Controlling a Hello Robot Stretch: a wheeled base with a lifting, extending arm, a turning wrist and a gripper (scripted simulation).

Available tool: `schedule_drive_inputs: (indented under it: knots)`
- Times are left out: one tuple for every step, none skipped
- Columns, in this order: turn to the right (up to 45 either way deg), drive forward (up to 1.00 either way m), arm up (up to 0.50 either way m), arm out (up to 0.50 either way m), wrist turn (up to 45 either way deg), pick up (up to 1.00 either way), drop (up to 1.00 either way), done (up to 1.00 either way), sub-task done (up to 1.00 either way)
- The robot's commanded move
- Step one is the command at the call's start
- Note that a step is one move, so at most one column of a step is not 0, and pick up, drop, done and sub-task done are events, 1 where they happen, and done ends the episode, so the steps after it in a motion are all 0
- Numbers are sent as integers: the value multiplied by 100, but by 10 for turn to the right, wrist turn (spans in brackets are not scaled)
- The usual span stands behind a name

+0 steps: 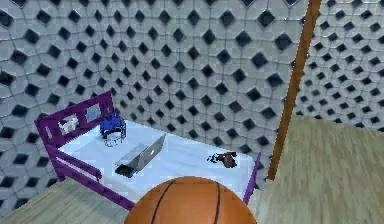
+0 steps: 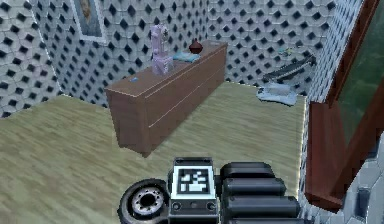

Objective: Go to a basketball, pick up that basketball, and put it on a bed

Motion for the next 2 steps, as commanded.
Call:
schedule_drive_inputs:
  knots:
    - [-360, 0, 0, 0, 0, 0, 0, 0, 0]
    - [-180, 0, 0, 0, 0, 0, 0, 0, 0]
